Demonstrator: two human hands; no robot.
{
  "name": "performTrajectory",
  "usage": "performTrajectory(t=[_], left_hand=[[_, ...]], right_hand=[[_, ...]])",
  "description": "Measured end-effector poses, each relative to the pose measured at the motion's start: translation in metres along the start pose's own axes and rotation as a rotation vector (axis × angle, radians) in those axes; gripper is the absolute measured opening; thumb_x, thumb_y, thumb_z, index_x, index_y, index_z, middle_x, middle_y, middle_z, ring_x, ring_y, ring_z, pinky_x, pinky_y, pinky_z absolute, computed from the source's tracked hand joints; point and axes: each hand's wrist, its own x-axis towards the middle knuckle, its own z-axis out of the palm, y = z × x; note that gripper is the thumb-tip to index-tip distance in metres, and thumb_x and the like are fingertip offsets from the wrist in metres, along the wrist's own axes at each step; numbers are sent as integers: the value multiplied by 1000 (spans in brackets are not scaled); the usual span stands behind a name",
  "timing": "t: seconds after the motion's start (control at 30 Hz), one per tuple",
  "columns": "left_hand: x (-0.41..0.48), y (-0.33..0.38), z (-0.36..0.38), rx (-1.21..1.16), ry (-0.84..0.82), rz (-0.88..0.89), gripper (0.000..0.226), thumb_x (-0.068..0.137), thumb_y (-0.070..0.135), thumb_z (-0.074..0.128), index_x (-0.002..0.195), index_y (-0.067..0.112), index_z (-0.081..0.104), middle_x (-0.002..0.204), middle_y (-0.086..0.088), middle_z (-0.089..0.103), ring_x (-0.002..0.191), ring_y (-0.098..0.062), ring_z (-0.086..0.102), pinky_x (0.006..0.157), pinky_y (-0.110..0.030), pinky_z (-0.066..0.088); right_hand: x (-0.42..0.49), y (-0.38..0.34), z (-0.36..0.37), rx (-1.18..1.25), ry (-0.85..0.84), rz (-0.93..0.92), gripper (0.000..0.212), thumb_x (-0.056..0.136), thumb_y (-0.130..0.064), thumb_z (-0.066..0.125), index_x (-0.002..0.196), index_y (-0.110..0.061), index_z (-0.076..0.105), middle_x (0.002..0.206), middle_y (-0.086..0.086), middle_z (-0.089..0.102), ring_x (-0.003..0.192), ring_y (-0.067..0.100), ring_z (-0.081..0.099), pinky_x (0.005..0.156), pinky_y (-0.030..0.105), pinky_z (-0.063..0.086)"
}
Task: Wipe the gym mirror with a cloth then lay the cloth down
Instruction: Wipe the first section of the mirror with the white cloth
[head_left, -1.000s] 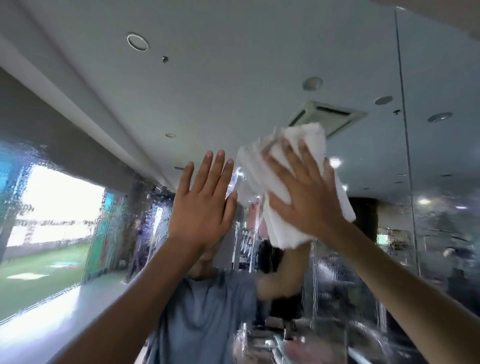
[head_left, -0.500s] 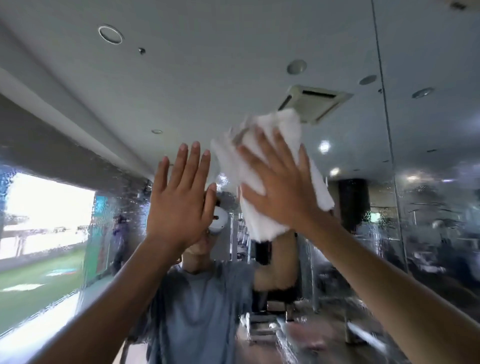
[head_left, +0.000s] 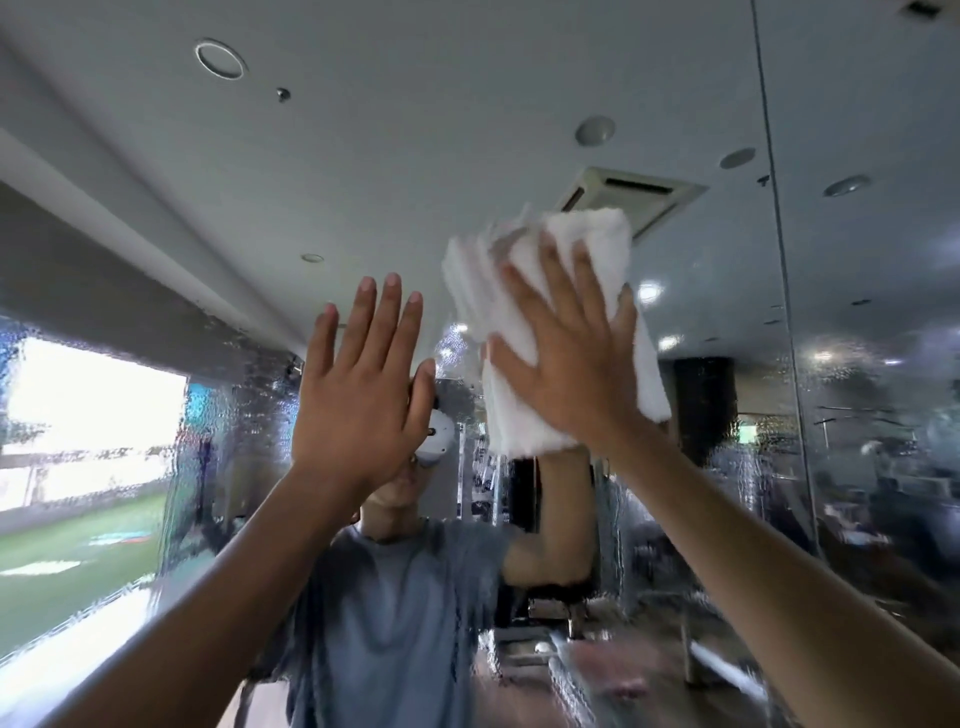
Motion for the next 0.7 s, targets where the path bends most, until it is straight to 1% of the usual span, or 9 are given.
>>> performTrajectory(t=[0.07, 0.13, 0.27, 0.33, 0.43, 0.5, 0.57, 0.63, 0.7], left_hand=[[0, 0, 0, 8, 20, 6, 59, 104, 35, 28, 153, 4, 37, 161, -16, 30, 152, -31, 24, 120, -56, 20], [-1, 0, 1, 12, 26, 3, 59, 104, 34, 29, 153, 4, 37, 162, -16, 30, 152, -31, 23, 121, -55, 19], [-1, 1, 1, 13, 24, 2, 59, 104, 35, 28, 153, 4, 36, 162, -16, 30, 152, -32, 23, 122, -54, 18], [-1, 0, 1, 2, 15, 6, 59, 104, 36, 27, 154, 5, 35, 162, -15, 29, 152, -30, 22, 122, -54, 17], [-1, -4, 1, -10, 21, 12, 59, 103, 36, 29, 154, 6, 36, 162, -14, 29, 152, -29, 23, 121, -54, 18], [-1, -4, 1, -19, 23, 11, 59, 103, 36, 29, 154, 6, 36, 162, -14, 29, 152, -29, 23, 121, -54, 18], [-1, -1, 1, -24, 25, 5, 60, 103, 35, 28, 154, 6, 35, 163, -15, 28, 152, -30, 22, 122, -54, 16], [-1, 1, 1, -19, 17, -2, 60, 103, 34, 28, 155, 6, 34, 163, -15, 27, 153, -30, 21, 123, -52, 12], [-1, 2, 1, -15, 3, -11, 61, 103, 34, 27, 156, 5, 32, 164, -15, 24, 153, -30, 19, 123, -51, 9]], right_hand=[[-25, 14, -2, -35, -8, -205, 70, 92, -66, 37, 155, -36, 24, 166, 2, 16, 153, 27, 11, 114, 62, 19], [-25, 40, -8, -71, -46, -253, 70, 91, -63, 39, 155, -37, 25, 165, 2, 20, 152, 27, 16, 111, 60, 25], [22, 55, -7, 0, -27, 230, 73, 90, -69, 28, 156, -38, 20, 166, -1, 14, 152, 30, 13, 112, 66, 21], [38, 31, -1, 2, -16, 356, 74, 91, -70, 22, 157, -36, 18, 167, 1, 10, 152, 32, 10, 114, 68, 14], [17, -2, 2, -35, -4, 113, 72, 92, -68, 25, 157, -35, 20, 166, 1, 10, 153, 30, 9, 113, 65, 12], [-14, -1, -2, -36, -3, -131, 70, 93, -65, 34, 156, -34, 25, 166, 2, 14, 153, 28, 11, 113, 63, 15], [-37, 18, -7, -39, -26, -262, 69, 92, -62, 39, 154, -32, 30, 164, 5, 21, 151, 29, 17, 110, 62, 22], [-35, 43, -13, -61, -54, -198, 68, 92, -60, 38, 153, -31, 28, 163, 7, 25, 149, 32, 23, 106, 63, 29], [-11, 54, -13, -29, -53, 75, 69, 94, -60, 37, 155, -33, 21, 165, 5, 19, 150, 33, 19, 108, 66, 27]])
